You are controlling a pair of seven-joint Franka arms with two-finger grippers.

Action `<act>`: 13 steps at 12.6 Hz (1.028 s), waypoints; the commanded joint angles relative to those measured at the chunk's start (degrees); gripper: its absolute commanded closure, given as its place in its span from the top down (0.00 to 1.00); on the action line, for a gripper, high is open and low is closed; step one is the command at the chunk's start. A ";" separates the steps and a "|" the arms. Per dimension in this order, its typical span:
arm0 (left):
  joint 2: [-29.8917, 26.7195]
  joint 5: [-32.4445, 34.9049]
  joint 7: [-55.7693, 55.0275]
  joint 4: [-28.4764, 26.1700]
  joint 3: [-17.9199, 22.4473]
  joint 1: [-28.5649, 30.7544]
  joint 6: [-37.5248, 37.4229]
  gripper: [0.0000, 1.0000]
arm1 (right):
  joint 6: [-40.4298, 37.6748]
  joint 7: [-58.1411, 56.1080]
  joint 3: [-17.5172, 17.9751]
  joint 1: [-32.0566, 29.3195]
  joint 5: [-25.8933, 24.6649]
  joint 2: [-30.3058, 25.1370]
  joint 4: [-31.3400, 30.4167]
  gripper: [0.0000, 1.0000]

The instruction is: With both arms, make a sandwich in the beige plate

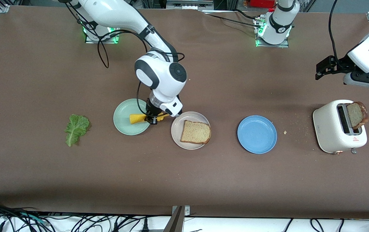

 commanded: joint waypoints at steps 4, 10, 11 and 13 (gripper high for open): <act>-0.41 0.65 0.34 -0.16 -0.16 0.12 -0.41 1.00 | -2.70 0.27 -0.14 1.53 -1.97 3.18 4.92 0.01; -0.41 0.65 0.34 -0.16 -0.16 0.12 -0.41 1.00 | -1.65 0.18 -0.22 -0.30 3.01 1.17 5.80 0.02; -0.41 0.74 0.34 -0.16 -0.16 0.12 -0.41 1.00 | -1.65 -0.17 -0.22 -1.88 6.34 0.12 5.71 0.02; -0.41 0.74 0.34 -0.16 -0.16 0.03 -0.41 1.00 | -1.73 -1.48 -0.22 -4.17 12.67 -1.47 5.71 0.02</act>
